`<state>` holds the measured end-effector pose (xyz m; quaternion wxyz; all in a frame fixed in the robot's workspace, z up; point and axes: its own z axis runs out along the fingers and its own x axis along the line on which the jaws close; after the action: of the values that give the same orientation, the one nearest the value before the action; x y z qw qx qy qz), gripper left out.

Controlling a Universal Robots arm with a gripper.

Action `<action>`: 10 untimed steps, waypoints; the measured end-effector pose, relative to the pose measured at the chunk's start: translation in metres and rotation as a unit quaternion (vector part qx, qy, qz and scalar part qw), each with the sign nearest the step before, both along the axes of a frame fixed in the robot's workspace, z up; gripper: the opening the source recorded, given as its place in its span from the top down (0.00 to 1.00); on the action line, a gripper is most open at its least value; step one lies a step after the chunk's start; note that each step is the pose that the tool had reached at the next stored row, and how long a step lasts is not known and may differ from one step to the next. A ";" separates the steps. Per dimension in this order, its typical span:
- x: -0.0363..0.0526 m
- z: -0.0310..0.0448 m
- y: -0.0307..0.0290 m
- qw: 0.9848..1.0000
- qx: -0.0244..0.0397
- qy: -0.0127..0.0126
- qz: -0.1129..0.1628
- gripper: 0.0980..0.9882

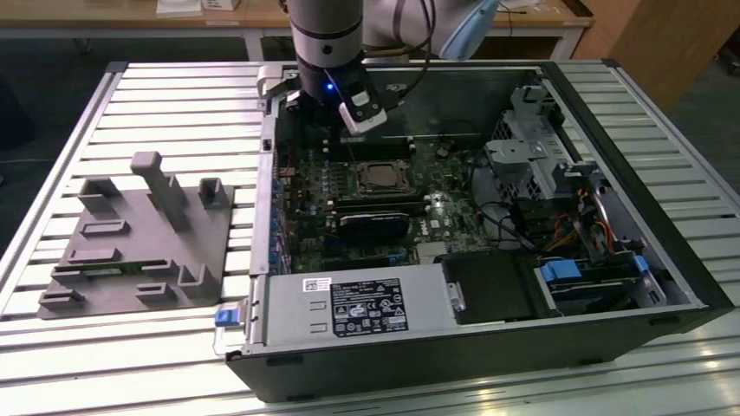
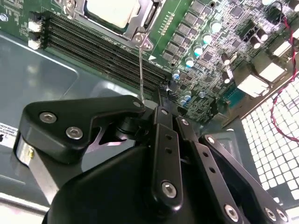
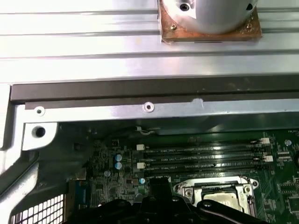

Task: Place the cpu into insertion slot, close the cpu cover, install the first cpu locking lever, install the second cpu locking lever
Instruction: 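Install the first cpu locking lever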

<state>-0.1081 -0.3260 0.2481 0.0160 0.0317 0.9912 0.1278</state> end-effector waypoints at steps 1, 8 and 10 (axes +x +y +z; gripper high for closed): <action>0.0000 0.0000 0.0000 1.000 0.000 0.000 0.000 0.99; 0.0091 0.0000 -0.0001 1.000 0.000 0.000 0.000 0.99; 0.0146 0.0000 -0.0001 1.000 0.000 0.000 0.000 0.99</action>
<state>-0.0936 -0.3260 0.2481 0.0156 0.0317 0.9911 0.1280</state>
